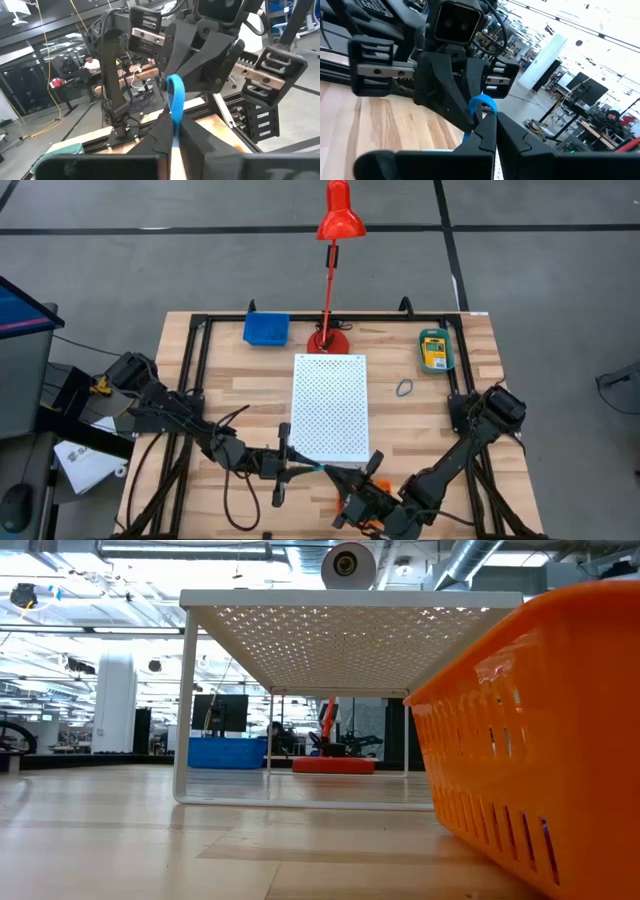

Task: Pick & Place Office Desk Supplies
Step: Put the blue rubber band into the blue bin

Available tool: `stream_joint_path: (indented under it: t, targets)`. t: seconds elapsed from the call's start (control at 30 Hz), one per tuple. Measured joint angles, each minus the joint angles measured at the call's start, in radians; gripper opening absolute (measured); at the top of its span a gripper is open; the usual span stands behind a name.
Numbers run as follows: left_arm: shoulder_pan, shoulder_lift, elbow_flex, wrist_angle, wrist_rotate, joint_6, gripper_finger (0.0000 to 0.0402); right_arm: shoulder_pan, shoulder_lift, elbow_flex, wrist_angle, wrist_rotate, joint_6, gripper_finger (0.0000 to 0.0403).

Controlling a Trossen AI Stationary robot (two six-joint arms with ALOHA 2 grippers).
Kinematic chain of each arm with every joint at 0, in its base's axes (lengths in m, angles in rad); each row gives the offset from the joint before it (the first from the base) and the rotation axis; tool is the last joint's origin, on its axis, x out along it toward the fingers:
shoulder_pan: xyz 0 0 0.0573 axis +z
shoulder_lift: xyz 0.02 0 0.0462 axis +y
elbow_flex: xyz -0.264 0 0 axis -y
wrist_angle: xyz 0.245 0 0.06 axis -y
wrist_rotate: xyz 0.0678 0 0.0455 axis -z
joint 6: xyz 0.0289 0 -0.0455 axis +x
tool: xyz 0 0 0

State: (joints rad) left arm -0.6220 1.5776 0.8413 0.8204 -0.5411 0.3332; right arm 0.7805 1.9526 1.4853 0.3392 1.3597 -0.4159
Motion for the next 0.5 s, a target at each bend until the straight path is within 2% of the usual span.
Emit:
stream_joint_path:
  t: [0.17, 0.3, 0.5]
  targets:
    - [0.000, 0.000, 0.000, 0.002, -0.037, 0.002, 0.0003, 0.018, 0.000, 0.000, 0.009, 0.000, -0.014, 0.0001]
    - [0.000, 0.000, 0.000, 0.002, -0.089, 0.002, 0.0002, 0.034, 0.000, 0.000, 0.041, 0.021, -0.050, 0.0021]
    - [-0.006, 0.000, -0.001, -0.043, -0.307, 0.000, 0.0001, 0.069, -0.001, 0.000, 0.165, 0.105, -0.209, 0.0062]
